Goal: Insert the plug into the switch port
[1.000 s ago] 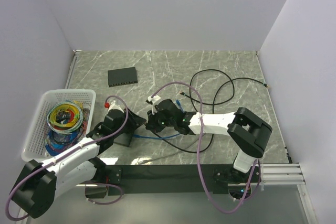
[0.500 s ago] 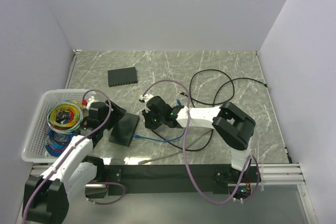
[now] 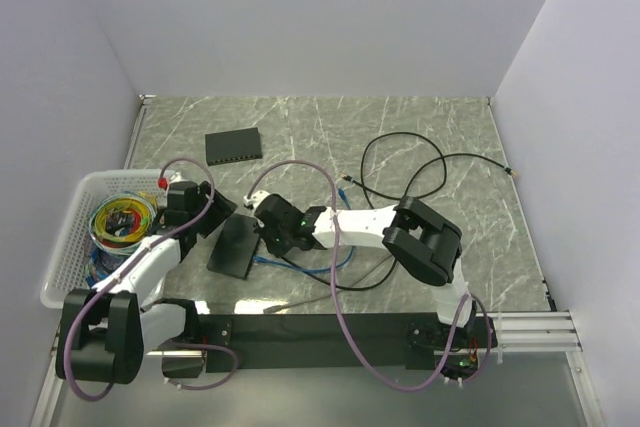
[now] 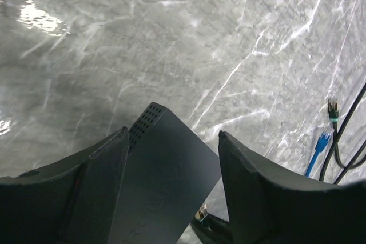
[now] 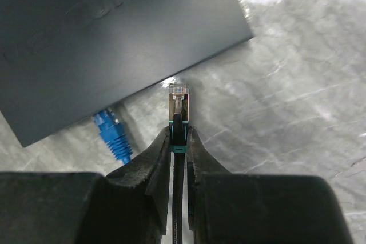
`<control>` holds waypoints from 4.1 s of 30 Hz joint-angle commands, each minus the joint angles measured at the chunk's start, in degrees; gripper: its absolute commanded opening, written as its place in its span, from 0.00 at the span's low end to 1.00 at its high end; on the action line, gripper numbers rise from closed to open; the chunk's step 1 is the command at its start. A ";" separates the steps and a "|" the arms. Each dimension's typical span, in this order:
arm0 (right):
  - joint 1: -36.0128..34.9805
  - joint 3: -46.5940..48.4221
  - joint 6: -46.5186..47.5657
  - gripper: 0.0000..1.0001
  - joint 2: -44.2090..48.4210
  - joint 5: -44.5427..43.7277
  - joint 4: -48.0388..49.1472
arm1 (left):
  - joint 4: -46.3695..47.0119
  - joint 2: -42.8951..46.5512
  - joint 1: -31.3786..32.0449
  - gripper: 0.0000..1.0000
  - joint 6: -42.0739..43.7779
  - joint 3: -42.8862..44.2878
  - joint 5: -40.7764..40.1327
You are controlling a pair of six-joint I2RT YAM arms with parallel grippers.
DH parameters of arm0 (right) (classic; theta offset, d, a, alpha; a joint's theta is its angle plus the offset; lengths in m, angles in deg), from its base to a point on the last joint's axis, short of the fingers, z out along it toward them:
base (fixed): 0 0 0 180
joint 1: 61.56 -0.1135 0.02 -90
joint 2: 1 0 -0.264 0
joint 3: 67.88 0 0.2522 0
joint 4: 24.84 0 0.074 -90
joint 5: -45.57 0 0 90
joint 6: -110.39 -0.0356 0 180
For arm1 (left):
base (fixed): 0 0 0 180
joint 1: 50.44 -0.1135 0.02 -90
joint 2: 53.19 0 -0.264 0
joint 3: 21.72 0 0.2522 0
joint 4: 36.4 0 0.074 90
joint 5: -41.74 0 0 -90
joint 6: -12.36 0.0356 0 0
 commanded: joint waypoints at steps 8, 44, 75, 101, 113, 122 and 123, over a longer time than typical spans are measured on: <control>-0.43 6.57 1.63 0.00 -3.58 -1.53 -5.79 | 2.84 -3.96 -1.02 0.66 2.52 -0.49 4.39; -1.92 11.14 12.79 0.00 -2.00 0.23 -1.31 | 3.90 -4.50 7.24 0.58 3.49 -1.19 6.06; 0.89 24.85 20.88 0.00 -10.35 10.43 2.38 | 6.37 -0.98 10.93 0.57 0.68 -7.79 8.17; 2.91 36.71 15.16 0.00 -15.98 20.79 11.08 | 4.96 2.01 12.08 0.59 -0.91 -10.34 9.84; 2.91 29.09 16.48 0.38 -10.18 13.60 12.31 | -4.00 7.19 12.08 0.60 -1.78 -6.03 1.25; 3.35 18.47 17.80 0.47 -4.03 11.13 11.25 | -8.05 6.06 11.90 0.64 -0.38 0.91 -9.47; 3.35 16.96 17.54 0.48 -3.15 11.21 11.69 | -7.96 5.53 11.90 0.64 -0.12 1.44 -10.02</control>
